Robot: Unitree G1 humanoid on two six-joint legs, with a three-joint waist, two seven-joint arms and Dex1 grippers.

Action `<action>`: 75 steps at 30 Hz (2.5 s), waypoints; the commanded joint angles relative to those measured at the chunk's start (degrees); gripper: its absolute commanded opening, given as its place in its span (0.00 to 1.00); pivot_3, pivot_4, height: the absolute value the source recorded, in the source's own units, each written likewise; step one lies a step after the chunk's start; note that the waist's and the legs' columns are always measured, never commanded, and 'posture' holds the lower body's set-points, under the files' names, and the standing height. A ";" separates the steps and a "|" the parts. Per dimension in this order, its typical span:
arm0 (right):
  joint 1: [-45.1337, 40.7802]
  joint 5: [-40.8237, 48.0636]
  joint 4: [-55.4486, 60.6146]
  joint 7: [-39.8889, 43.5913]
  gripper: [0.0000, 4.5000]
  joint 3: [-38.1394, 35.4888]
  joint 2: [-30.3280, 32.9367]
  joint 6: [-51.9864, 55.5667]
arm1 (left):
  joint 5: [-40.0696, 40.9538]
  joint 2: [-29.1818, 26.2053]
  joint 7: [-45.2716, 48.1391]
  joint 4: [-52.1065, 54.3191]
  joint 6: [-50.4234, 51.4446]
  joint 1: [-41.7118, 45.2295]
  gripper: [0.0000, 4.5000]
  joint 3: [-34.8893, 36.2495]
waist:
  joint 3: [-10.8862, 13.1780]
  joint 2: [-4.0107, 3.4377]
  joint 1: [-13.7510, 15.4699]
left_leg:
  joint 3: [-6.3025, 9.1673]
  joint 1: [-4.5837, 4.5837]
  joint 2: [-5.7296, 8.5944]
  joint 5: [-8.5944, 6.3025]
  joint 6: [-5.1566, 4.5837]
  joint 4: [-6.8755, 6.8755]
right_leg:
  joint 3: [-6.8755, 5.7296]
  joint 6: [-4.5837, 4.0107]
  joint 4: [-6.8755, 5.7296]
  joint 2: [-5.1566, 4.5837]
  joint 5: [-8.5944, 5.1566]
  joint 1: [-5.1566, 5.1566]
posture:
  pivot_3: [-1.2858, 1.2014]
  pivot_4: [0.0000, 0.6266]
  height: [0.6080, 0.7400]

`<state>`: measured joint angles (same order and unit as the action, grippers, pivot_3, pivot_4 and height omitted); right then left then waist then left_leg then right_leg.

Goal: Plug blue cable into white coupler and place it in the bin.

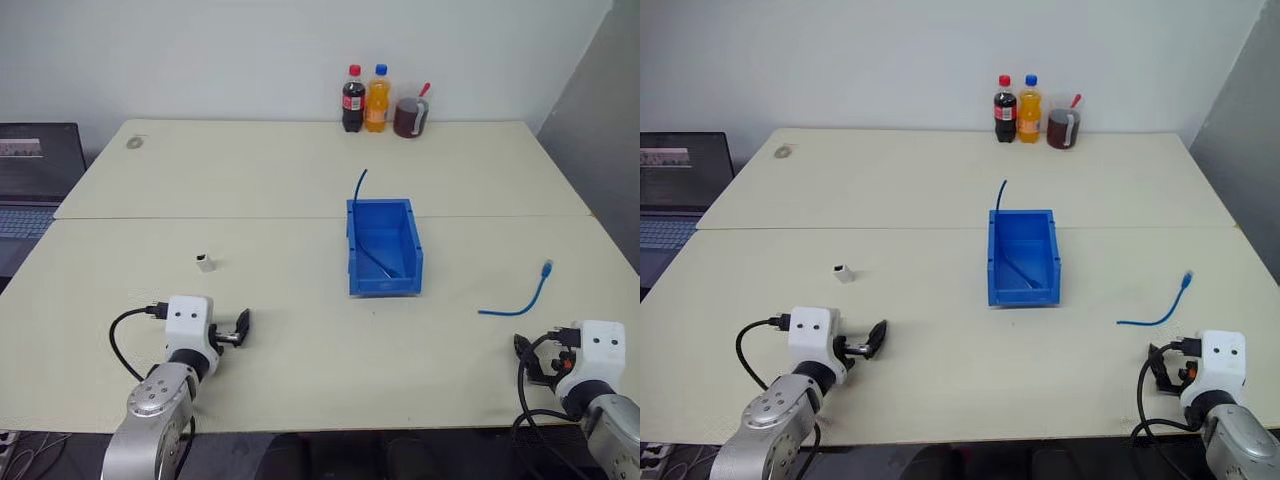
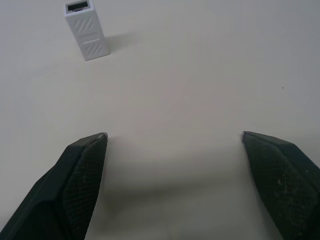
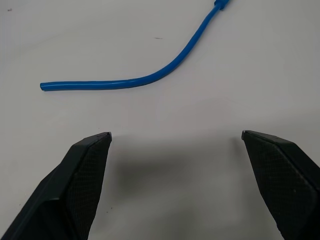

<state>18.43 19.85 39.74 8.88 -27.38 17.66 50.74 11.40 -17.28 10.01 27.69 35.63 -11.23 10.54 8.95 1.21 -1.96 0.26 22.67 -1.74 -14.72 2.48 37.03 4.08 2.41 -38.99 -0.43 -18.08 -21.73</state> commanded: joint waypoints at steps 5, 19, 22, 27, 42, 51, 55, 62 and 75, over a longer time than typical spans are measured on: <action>-2.39 0.14 3.70 -2.05 0.99 -1.65 0.44 0.85 | -0.04 0.84 -0.05 1.42 -1.39 -1.06 1.00 0.52 | 0.01 0.07 0.12 | -0.03 0.01 0.02 0.07 -0.10 0.01 | 0.02 0.02 0.01 -0.01 0.07 0.01 | 0.52 0.24 1.00; -5.82 -2.81 0.29 -5.85 0.99 0.96 -1.99 -0.92 | 0.05 0.71 0.57 -3.07 -4.35 1.40 1.00 1.47 | 0.01 0.07 0.12 | -0.14 0.03 0.03 0.07 -0.11 0.00 | -0.01 -0.16 0.02 -0.03 0.20 -0.02 | 0.52 0.24 1.00; -5.14 -2.75 1.13 -5.54 0.99 0.34 -2.09 -0.68 | -0.01 0.76 0.72 -2.52 -4.07 1.17 1.00 1.40 | 0.01 0.07 0.12 | -0.13 0.05 0.02 0.07 -0.11 -0.04 | 0.00 -0.19 0.04 -0.03 0.20 -0.05 | 0.52 0.24 1.00; -4.04 -2.92 2.41 -5.99 0.99 0.65 -3.11 -0.68 | -0.26 0.92 0.74 -1.97 -3.85 0.45 1.00 1.00 | 0.01 0.07 0.07 | -0.12 0.05 0.01 0.07 -0.11 -0.04 | 0.02 -0.19 0.04 -0.04 0.19 -0.05 | 0.52 0.24 1.00; -16.50 -3.70 -7.25 -6.72 0.99 0.91 0.78 1.93 | 10.28 -14.78 31.56 -11.24 -2.77 33.32 1.00 -9.08 | 0.13 0.22 0.26 | -0.24 0.09 0.18 0.20 -0.13 -0.02 | -0.07 -0.22 0.08 0.02 0.35 -0.06 | 0.52 0.24 1.00; -24.49 -3.94 -16.60 -6.07 0.99 1.84 5.29 4.87 | 15.41 -12.58 54.66 -25.39 -1.31 59.40 1.00 -20.76 | 0.23 0.27 -0.02 | -0.30 0.38 0.18 0.17 -0.15 -0.12 | -0.01 -0.24 0.07 0.27 0.36 -0.45 | 0.52 0.24 1.00; -28.33 -3.32 -20.76 -7.12 0.99 0.91 5.02 7.15 | 12.67 -9.13 58.13 -29.81 -5.40 62.55 1.00 -25.25 | 0.28 0.18 -0.05 | -0.32 0.36 0.16 0.17 -0.15 -0.13 | 0.00 -0.26 0.03 0.31 0.35 -0.47 | 0.52 0.24 1.00; -31.14 -3.83 -25.18 -7.56 0.99 0.99 4.76 6.86 | 9.95 -5.95 58.43 -32.94 -8.56 63.22 1.00 -26.61 | 0.29 0.18 0.03 | -0.30 0.38 0.16 0.17 -0.15 -0.07 | 0.03 -0.26 0.00 0.31 0.35 -0.48 | 0.52 0.24 1.00; -31.79 -3.84 -30.04 -8.12 0.41 0.56 4.04 4.57 | 7.72 -4.98 58.61 -33.76 -11.06 63.30 1.00 -26.38 | 0.28 0.18 0.13 | -0.28 0.37 0.18 0.17 -0.15 -0.01 | 0.02 -0.24 -0.04 0.29 0.37 -0.44 | 0.52 0.24 1.00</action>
<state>-13.38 16.55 10.49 1.09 -25.80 21.51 56.05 19.41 -22.42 68.41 -7.04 25.77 51.03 -16.41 9.24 1.39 -1.83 -0.01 23.05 -1.56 -14.54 2.33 37.02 4.10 2.17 -39.02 -0.15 -17.71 -22.17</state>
